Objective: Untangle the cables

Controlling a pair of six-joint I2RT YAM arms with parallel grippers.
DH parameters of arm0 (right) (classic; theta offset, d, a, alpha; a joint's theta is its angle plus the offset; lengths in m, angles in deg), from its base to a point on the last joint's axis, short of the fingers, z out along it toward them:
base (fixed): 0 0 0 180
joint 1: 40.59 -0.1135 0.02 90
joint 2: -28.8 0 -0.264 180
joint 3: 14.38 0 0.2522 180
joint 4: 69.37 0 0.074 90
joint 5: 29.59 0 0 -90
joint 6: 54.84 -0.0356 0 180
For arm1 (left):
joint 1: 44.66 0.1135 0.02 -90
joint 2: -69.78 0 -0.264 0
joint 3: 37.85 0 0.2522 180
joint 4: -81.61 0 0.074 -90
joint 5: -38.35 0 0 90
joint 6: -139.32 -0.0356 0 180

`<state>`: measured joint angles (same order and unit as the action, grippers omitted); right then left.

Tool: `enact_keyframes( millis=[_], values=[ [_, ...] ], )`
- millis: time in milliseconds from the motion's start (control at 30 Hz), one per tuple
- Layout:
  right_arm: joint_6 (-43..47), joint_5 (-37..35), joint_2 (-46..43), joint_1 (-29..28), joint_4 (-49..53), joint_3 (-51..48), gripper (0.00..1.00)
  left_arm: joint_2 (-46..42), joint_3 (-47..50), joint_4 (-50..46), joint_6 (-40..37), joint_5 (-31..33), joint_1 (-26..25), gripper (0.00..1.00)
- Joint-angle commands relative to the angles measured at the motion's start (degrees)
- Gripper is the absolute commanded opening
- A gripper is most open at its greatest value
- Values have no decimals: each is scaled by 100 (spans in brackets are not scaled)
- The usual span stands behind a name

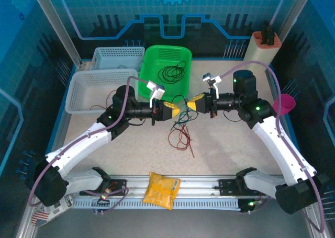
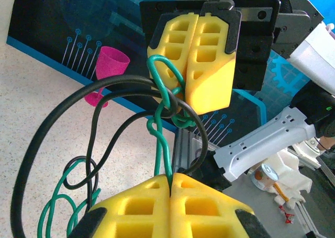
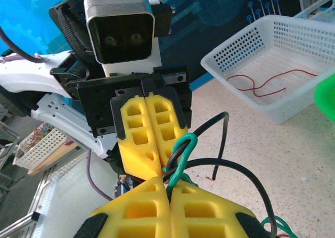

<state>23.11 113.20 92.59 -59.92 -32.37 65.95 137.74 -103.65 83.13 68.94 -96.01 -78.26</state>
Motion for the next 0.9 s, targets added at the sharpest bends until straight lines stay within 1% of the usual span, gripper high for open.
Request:
enact_keyframes(
  millis=[0, 167, 300, 433, 567, 700, 867],
  values=[
    [-376, -1034, -120, -54, -516, -100, 0, -209, 17, -15, 26, -372, -121, 0],
    [-484, -1466, -185, -267, -527, -52, 0, -190, 2, -30, 25, -381, -164, 0],
    [-693, -1640, -244, -277, -651, -49, 0, -204, -11, -117, -20, -384, -184, 0],
    [-777, -1106, -228, -297, -875, -86, 0, -218, 47, -132, -91, -274, -191, 0],
    [-831, -431, -183, -290, -956, -99, 0, -141, -41, -162, -227, 3, -191, 0],
    [-1030, -2, -217, -276, -1196, -170, 0, 88, -281, -281, -370, 199, -190, 0],
    [-1094, 435, -242, -171, -1125, -78, 0, 289, -420, -203, -470, 269, -173, 0]
  ],
)
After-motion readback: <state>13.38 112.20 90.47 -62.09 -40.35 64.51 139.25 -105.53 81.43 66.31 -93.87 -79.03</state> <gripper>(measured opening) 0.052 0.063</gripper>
